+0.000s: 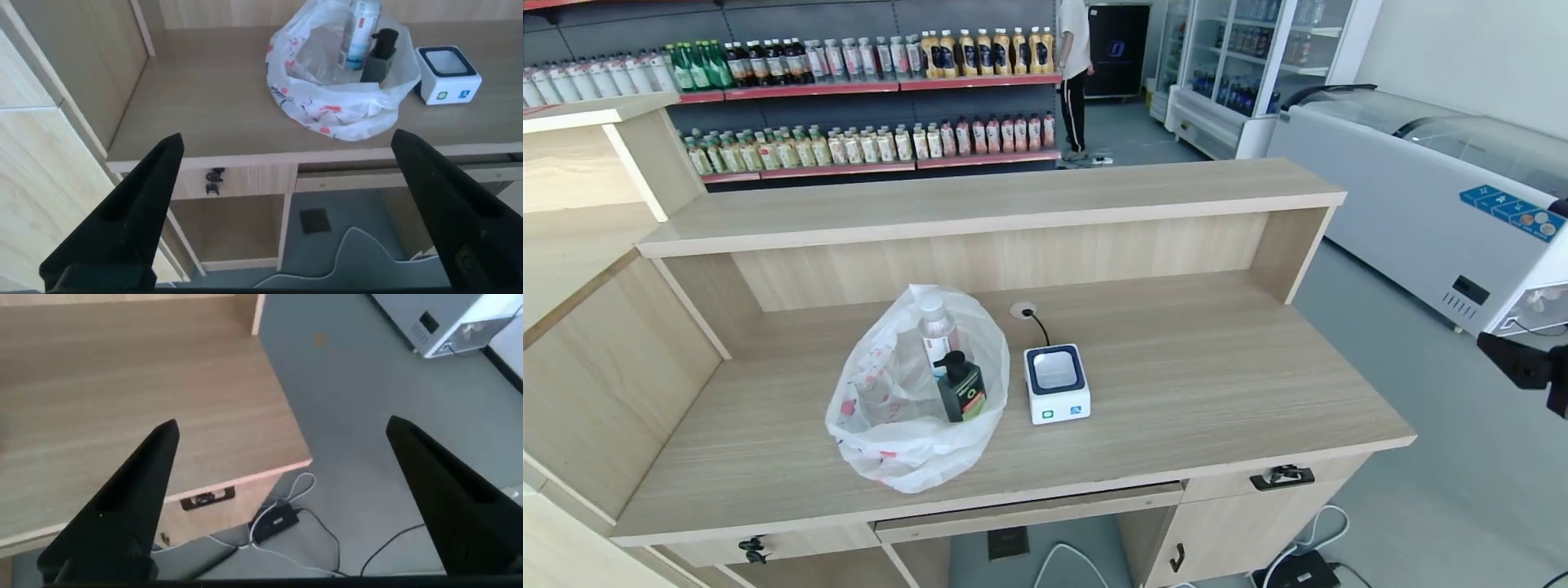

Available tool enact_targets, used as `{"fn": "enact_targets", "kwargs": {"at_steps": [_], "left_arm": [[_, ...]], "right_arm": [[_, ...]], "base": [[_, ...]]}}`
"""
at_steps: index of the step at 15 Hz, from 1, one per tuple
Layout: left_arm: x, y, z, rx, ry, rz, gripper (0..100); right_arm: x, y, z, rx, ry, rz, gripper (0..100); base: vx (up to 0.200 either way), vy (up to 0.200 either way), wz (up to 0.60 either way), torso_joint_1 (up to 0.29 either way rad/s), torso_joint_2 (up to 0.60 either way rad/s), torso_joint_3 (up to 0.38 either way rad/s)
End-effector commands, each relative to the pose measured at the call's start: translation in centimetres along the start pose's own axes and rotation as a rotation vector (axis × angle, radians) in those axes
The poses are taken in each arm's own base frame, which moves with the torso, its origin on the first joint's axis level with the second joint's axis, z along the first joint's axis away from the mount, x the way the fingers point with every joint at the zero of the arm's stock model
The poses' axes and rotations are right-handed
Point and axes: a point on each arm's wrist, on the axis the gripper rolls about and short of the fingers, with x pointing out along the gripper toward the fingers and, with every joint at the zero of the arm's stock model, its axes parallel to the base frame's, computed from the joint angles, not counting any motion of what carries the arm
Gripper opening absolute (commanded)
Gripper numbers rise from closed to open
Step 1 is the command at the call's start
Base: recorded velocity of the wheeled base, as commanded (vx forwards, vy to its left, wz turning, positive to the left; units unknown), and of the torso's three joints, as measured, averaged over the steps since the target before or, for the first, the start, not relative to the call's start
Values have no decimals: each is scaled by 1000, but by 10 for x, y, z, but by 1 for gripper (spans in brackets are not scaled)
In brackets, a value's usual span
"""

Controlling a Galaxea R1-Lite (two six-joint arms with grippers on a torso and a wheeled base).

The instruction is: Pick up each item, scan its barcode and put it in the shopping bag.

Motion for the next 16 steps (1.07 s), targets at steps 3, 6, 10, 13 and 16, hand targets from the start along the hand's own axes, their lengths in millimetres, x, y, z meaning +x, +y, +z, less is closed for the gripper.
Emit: {"fn": "enact_targets", "kwargs": {"at_steps": [3, 6, 10, 13, 16], "left_arm": [[0, 0, 0, 0, 0, 1, 100], [0, 0, 0, 0, 0, 2, 100], [0, 0, 0, 0, 0, 1, 100], [0, 0, 0, 0, 0, 1, 100], [0, 0, 0, 0, 0, 1, 100]], "right_arm": [[-84, 6, -118, 66, -19, 143, 100], [-119, -1, -162, 98, 56, 118, 100], [-133, -4, -164, 177, -127, 75, 100], [-135, -5, -165, 186, -161, 53, 100], [-137, -5, -166, 191, -174, 50, 100]], "base": [[0, 0, 0, 0, 0, 0], [0, 0, 0, 0, 0, 0], [0, 0, 0, 0, 0, 0], [0, 0, 0, 0, 0, 0], [0, 0, 0, 0, 0, 0]]}}
